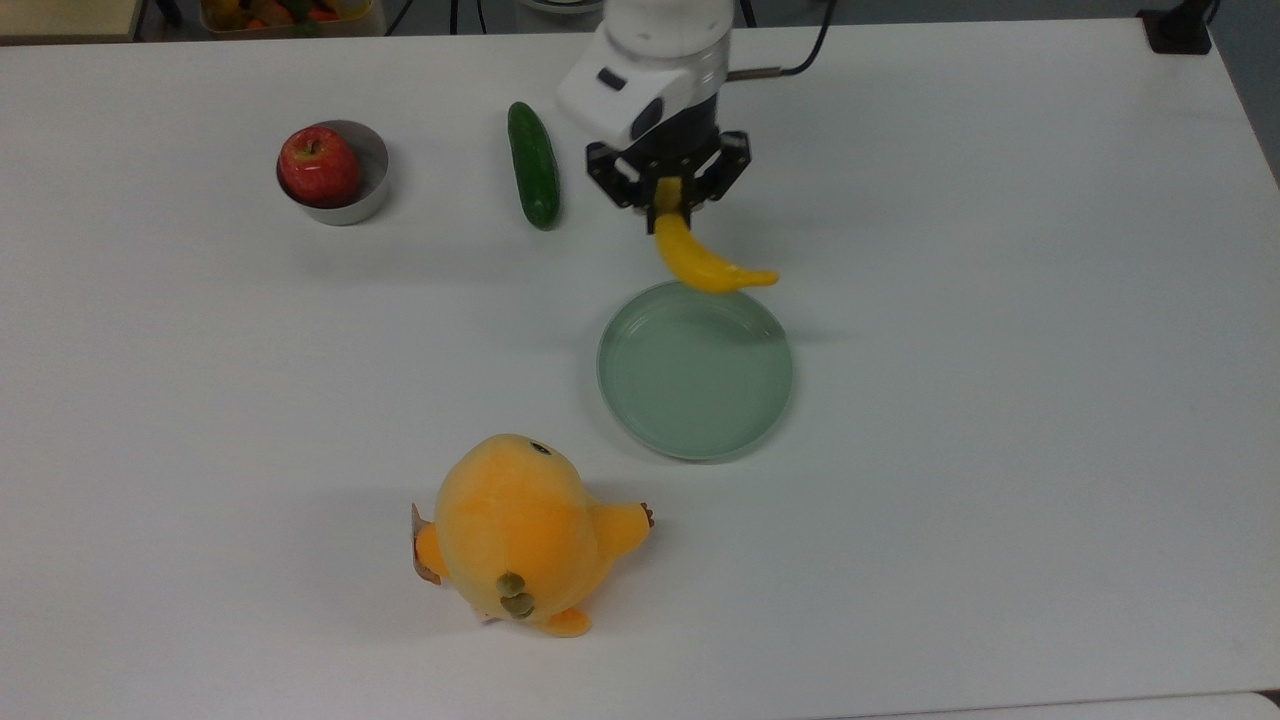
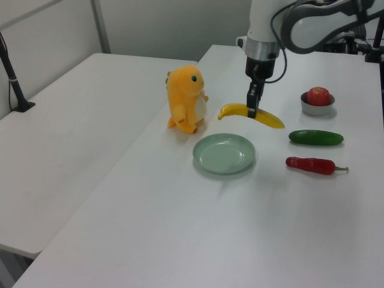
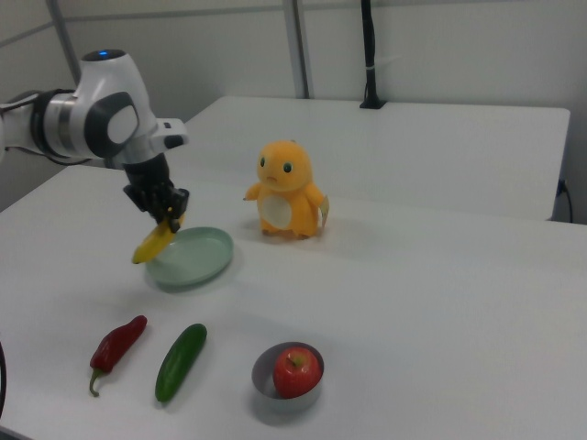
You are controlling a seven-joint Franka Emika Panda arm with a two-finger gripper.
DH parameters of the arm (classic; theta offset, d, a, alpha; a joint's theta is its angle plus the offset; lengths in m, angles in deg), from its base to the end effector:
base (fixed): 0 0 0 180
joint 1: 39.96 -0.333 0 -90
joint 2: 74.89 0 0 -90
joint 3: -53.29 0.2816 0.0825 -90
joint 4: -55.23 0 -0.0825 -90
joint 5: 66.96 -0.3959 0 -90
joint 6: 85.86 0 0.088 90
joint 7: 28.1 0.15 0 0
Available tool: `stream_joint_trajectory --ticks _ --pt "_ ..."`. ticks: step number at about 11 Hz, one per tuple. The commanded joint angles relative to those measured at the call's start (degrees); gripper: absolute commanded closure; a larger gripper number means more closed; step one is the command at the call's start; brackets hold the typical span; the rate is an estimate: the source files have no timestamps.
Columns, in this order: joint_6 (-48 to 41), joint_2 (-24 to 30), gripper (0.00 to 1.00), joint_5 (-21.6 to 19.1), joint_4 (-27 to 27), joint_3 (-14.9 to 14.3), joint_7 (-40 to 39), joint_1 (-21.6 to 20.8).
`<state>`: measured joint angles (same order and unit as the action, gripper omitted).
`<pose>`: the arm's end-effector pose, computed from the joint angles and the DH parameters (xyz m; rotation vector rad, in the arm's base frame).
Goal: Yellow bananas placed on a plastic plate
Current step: 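Carry the held banana over the pale green plate and lower it, then open the gripper to release the banana onto the plate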
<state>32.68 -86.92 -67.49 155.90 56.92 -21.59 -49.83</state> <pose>0.6217 0.1486 0.3746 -3.0938 -0.1795 -0.1505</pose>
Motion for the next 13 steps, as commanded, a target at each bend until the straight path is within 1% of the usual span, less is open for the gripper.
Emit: stream_joint_trajectory --ticks 1,4,6,9,10,11,12,13 --pt "8.95 -7.37 0.98 0.80 -3.56 -3.54 -3.08 -0.93" --pt "17.05 -12.47 0.98 1.67 -3.56 -3.89 -3.35 -0.76" --pt "20.49 -15.20 0.98 2.29 -3.56 -3.89 -3.35 -1.11" --pt "23.40 -16.62 0.97 2.29 -3.56 -3.81 -3.35 -1.28" --pt "23.40 -16.62 0.92 2.12 -3.56 -3.81 -3.35 -1.20" --pt "23.40 -16.53 0.80 1.85 -3.56 -3.81 -3.17 -1.20" --pt "23.40 -16.53 0.57 1.50 -3.56 -3.81 -2.65 -1.20" --pt "23.40 -16.44 0.37 1.33 -3.56 -3.81 -2.56 -1.20"
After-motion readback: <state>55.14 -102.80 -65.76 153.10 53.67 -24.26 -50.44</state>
